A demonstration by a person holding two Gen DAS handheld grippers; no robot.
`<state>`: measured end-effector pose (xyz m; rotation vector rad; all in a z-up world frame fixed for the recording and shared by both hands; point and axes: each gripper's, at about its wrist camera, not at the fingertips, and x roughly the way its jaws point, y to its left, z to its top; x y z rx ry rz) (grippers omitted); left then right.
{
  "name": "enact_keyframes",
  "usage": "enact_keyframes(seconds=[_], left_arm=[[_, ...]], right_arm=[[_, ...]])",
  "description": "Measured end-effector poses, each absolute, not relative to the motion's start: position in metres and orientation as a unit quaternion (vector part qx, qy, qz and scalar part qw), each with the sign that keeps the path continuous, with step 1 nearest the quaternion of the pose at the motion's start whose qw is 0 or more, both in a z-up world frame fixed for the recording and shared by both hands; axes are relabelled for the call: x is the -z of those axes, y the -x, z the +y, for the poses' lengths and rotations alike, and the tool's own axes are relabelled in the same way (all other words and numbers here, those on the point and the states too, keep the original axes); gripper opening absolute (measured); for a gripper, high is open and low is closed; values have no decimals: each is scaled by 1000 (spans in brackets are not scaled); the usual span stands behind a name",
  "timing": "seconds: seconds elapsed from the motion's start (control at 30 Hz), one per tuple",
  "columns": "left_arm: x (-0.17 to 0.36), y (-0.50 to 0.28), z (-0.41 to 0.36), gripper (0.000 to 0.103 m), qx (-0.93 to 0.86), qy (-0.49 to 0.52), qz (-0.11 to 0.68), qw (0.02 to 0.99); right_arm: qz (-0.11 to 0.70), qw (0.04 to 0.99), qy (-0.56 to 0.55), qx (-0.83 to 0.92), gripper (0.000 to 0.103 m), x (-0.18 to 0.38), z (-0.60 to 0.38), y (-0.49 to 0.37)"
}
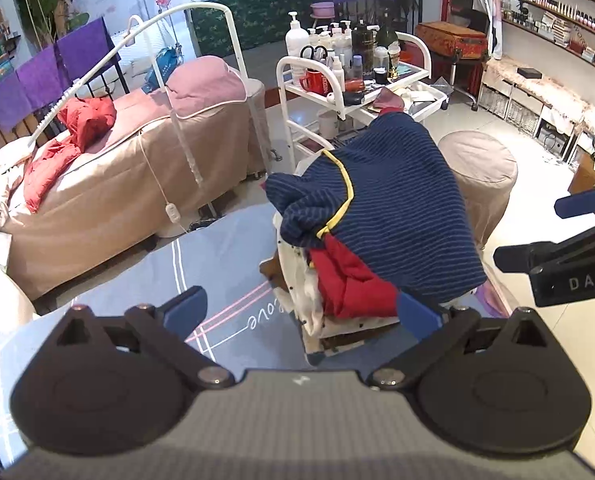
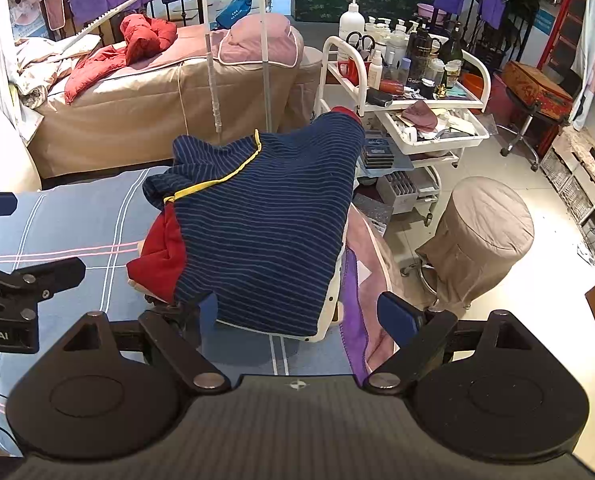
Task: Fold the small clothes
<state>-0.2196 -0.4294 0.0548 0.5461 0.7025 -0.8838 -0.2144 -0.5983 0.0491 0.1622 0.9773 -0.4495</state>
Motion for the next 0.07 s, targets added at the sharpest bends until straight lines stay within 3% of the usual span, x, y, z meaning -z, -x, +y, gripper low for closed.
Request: enact_keyframes(seconds=[0.07], left_arm=[[-54, 218, -430, 103, 406, -256, 336, 810]], right_arm=[[465, 856, -76, 213, 103, -49, -599, 214]])
